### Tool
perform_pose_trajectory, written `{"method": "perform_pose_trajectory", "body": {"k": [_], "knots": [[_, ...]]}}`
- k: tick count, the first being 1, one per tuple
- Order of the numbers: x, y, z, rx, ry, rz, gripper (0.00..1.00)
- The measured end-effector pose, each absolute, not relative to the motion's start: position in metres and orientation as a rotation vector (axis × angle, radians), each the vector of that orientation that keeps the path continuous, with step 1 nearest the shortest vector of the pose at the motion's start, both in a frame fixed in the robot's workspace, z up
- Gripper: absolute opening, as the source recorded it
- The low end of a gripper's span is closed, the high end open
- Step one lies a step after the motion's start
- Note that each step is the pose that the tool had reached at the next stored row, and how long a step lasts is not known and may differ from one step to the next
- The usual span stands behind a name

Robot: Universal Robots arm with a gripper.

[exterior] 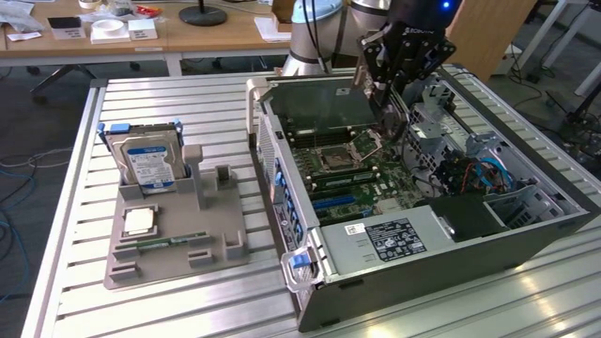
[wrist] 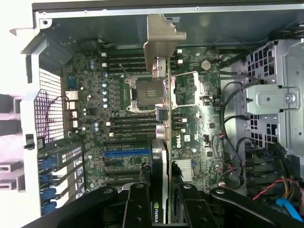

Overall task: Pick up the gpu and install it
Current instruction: 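Pick up the gpu and move the gpu toward the slot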

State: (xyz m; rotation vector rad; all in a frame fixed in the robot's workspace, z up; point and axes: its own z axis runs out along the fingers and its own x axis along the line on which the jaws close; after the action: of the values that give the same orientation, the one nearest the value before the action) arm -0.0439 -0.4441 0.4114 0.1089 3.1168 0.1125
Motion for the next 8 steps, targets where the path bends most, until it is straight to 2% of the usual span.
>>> {"method": "perform_pose_trajectory", "body": {"k": [8], "knots": [[-0.0359, -0.4441, 0.4114, 0.107, 3.117, 0.113, 0.27]]}}
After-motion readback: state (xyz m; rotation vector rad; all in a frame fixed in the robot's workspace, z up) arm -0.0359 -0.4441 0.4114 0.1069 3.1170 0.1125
